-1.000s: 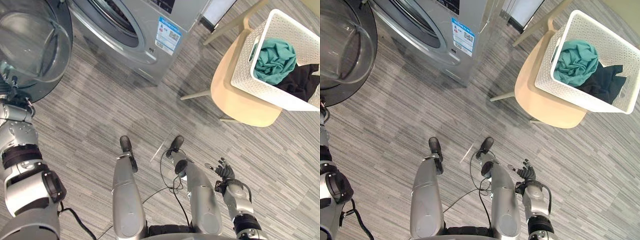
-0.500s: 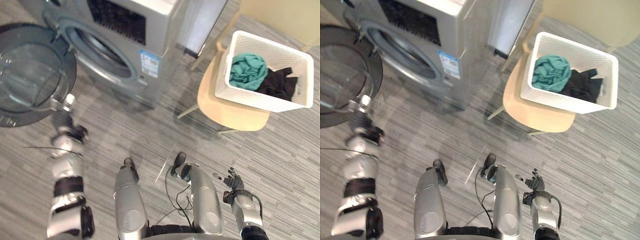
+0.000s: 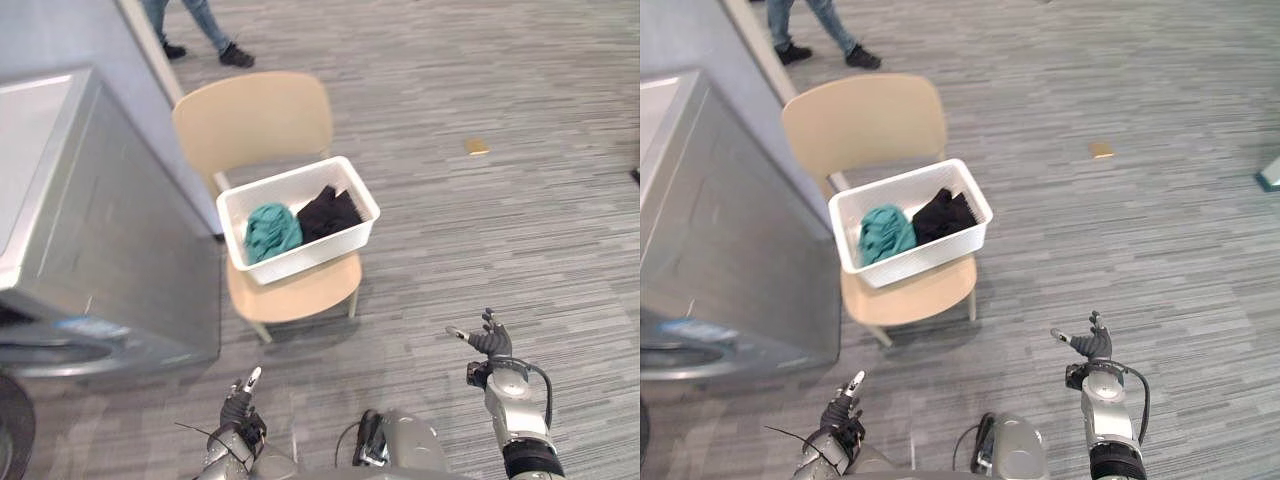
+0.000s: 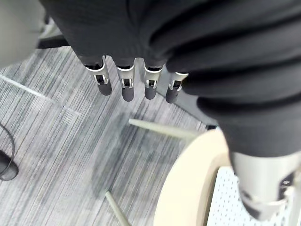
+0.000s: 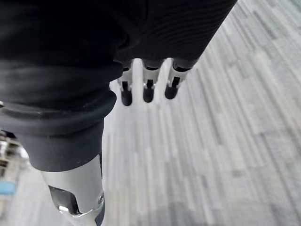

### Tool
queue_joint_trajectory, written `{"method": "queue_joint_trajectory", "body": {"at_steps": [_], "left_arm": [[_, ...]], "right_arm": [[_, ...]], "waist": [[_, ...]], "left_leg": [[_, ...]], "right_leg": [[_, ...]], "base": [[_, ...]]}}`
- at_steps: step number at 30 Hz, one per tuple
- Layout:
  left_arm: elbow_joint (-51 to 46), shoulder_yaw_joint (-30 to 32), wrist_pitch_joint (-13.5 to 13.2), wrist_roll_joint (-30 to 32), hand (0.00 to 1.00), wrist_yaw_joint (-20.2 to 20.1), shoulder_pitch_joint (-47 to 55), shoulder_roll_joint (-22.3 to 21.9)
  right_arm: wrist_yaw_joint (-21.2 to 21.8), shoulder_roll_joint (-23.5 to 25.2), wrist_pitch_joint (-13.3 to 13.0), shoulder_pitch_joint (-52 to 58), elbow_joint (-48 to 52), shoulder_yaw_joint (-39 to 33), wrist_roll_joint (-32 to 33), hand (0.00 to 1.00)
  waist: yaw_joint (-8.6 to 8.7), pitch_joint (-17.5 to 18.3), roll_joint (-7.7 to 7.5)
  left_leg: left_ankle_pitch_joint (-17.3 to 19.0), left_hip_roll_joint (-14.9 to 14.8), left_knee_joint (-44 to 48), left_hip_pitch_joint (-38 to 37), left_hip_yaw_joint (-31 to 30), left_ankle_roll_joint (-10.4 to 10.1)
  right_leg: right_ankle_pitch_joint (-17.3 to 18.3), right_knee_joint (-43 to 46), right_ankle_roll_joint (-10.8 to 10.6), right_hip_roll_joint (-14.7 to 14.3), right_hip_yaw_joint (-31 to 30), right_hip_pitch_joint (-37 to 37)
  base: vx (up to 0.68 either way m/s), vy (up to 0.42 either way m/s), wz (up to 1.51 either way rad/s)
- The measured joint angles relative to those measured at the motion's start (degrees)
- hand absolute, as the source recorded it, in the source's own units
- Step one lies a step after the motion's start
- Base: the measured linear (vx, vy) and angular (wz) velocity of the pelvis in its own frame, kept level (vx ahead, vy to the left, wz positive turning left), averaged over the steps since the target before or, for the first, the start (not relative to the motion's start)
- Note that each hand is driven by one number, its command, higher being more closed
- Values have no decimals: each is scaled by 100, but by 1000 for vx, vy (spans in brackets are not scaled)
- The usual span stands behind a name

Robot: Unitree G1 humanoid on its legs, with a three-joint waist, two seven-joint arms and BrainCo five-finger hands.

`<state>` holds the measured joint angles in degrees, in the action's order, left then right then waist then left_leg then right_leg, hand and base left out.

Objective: Pick up the laundry basket with both hands and put the clothes into the washing machine.

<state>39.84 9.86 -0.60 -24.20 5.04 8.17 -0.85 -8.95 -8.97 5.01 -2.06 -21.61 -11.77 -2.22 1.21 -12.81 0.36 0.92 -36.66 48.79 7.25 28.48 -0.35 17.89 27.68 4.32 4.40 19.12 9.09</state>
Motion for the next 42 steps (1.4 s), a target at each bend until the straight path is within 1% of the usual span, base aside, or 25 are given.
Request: {"method": "queue_joint_trajectory", "body": {"at_steps": [2, 3, 4, 5, 6, 7, 8, 9, 10, 11, 12, 15, 18, 19, 20, 22, 24, 25, 26, 27, 28, 29, 33, 35, 42], "left_arm": [[247, -93, -18, -11, 0, 15, -187, 28], [326, -105, -17, -16, 0, 21, -244, 30], [449, -163, -18, -30, 0, 37, -333, 46], [549, -242, -17, -37, 0, 42, -419, 68], [587, -301, -15, -37, 0, 43, -465, 85], [648, -378, -23, -31, 0, 42, -540, 99], [745, -457, -40, 1, 0, 50, -593, 112], [809, -484, -47, 7, 0, 52, -614, 124], [956, -527, -45, 5, 0, 51, -670, 167], [1002, -528, -48, 3, 0, 47, -687, 177], [1061, -543, -48, 8, 0, 43, -701, 180], [1272, -578, -91, 114, 0, -1, -714, 293], [1565, -716, -80, 453, 0, -14, -773, 482], [1747, -726, -48, 598, 0, 1, -897, 527], [1857, -737, -16, 667, 0, 1, -969, 530], [2054, -786, 28, 906, 0, -2, -1102, 542], [2103, -784, 34, 995, 0, -3, -1137, 559], [2084, -772, 24, 1036, 0, -2, -1143, 632], [2089, -733, 15, 1036, 0, 12, -1166, 649], [2039, -685, 8, 1034, 0, 11, -1087, 558], [2019, -667, -12, 1029, 0, 5, -1046, 534], [2019, -620, -19, 1025, 0, 1, -1047, 531], [1985, -377, -49, 943, 0, -14, -1061, 535], [1911, -160, -76, 904, 0, -12, -1082, 503], [1838, 443, -94, 831, 0, 10, -1207, 540]], "right_arm": [[-101, -15, -26, -35, 650, 98, 79, 0], [-130, 26, -38, -44, 795, 100, 105, 0], [-213, 108, -94, -131, 1025, 146, 118, 0], [-261, 172, -157, -330, 1206, 255, 123, 0], [-278, 191, -224, -448, 1274, 332, 124, 0], [-340, 221, -319, -678, 1423, 534, 122, 0], [-357, 267, -446, -879, 1507, 755, 123, 0], [-358, 342, -475, -949, 1542, 875, 122, 0], [-354, 455, -510, -1032, 1679, 1158, 115, 0], [-341, 482, -554, -1072, 1777, 1384, 93, 0], [-315, 527, -634, -1130, 1872, 1759, -34, 0], [-181, 667, -813, -1203, 1929, 2583, -473, 0], [59, 749, -917, -1193, 1925, 3214, -858, 0], [166, 699, -921, -1189, 1901, 3382, -967, 0], [188, 660, -921, -1195, 1878, 3472, -995, 0], [310, 577, -907, -1144, 1793, 3585, -1162, 0], [411, 493, -864, -1147, 1705, 3614, -1359, 0], [420, 497, -855, -1229, 1570, 3621, -1566, 0], [428, 483, -854, -1338, 1301, 3658, -1718, 0], [460, 470, -795, -1466, 880, 3741, -1905, 0], [549, 443, -746, -1552, 643, 3799, -2050, 0], [574, 427, -710, -1603, 548, 3864, -2119, 0], [660, 423, -630, -1920, 16, 3980, -2577, 0], [640, 436, -564, -2425, -517, 3964, -2805, 0], [365, 830, -429, -3784, -1135, 3524, -2942, 0]], "waist": [[-29, 23, 29], [-32, 24, 31], [-53, 36, 46], [-74, 44, 57], [-88, 42, 55], [-172, 46, 60], [-242, 63, 65], [-245, 70, 22], [-223, 121, -73], [-251, 134, -96], [-307, 150, -122], [-385, 182, -168], [-353, 212, -183], [-385, 197, -109], [-385, 223, -152], [-342, 193, -93], [-353, 258, -203], [-367, 290, -407], [-367, 257, -333], [-468, 318, -166], [-551, 340, -109], [-544, 341, -92], [-624, 299, -161], [-847, 245, -214], [-1217, -336, -393]], "left_leg": [[577, 785, -4, 419, -179, -141], [698, 939, -41, 510, -117, -153], [914, 1279, -207, 638, 66, -163], [1043, 1667, -479, 756, 236, -101], [1064, 1895, -701, 834, 238, -60], [1042, 2322, -1359, 922, 175, -12], [865, 2572, -2111, 798, 125, 289], [885, 2629, -2281, 694, 125, 355], [831, 2766, -2508, 581, 114, 443], [842, 2819, -2621, 463, 120, 474], [863, 2886, -2692, 284, 124, 505], [910, 2847, -2585, 46, 109, 566], [909, 2647, -2741, -38, -237, 564], [907, 2614, -2961, -69, -502, 561], [902, 2590, -3059, -85, -598, 550], [794, 2537, -3208, -67, -926, 375], [736, 2598, -3130, 5, -1146, 190], [820, 2743, -2959, 74, -1230, -11], [886, 2721, -2802, 140, -1398, -184], [826, 2533, -2773, 224, -1424, -272], [780, 2439, -2856, 281, -1457, -344], [748, 2403, -2912, 320, -1504, -392], [582, 2365, -3036, 543, -1828, -529], [537, 2380, -2996, 747, -1968, -506], [336, 2495, -3014, 1236, -2317, -441]], "right_leg": [[-47, -455, -5, -84, 8, -394], [-49, -554, -9, -107, 47, -510], [-52, -728, -13, -142, 114, -706], [-56, -844, -20, -148, 148, -836], [-59, -887, -27, -139, 155, -876], [-61, -876, -34, -120, 153, -895], [-65, -888, -183, -164, 133, -938], [-84, -956, -243, -155, 138, -1001], [-218, -1211, -436, -138, 167, -1144], [-320, -1406, -544, -149, 176, -1307], [-409, -1568, -573, -135, 177, -1527], [-515, -1285, -595, -107, 135, -1661], [-610, -22, -519, -129, 118, -1066], [-208, 113, -475, -106, 116, -807], [-100, 131, -438, -53, 122, -676], [-56, 1, -437, 266, 81, -284], [-452, -683, -616, 563, -6, -219], [-1380, -1225, -723, 835, -75, -282], [-1207, -1194, -1113, 836, -102, -391], [-1292, -1320, -994, 631, -20, -403], [-1306, -1497, -972, 498, 44, -430], [-1331, -1554, -936, 444, 106, -429], [-1355, -1688, -899, 329, 429, -434], [-1486, -1923, -873, 258, 571, -438], [-1816, -2457, -865, 177, 921, -420]], "base": [[240, -122, -17], [204, -21, 25], [208, 33, 26], [211, 53, 21], [209, 87, 3], [270, 122, -15], [228, 106, -13], [303, 105, 12], [211, 55, 27], [302, 73, 26], [222, 41, 4], [163, 3, 0], [91, -86, 14], [78, -158, 12], [85, -182, 18], [108, -222, 50], [104, -258, 84], [111, -333, 88], [90, -356, 67], [46, -320, 29], [0, -204, 6], [3, -156, 17], [-5, -101, 37], [-19, -9, 29], [-46, 30, 27]]}}
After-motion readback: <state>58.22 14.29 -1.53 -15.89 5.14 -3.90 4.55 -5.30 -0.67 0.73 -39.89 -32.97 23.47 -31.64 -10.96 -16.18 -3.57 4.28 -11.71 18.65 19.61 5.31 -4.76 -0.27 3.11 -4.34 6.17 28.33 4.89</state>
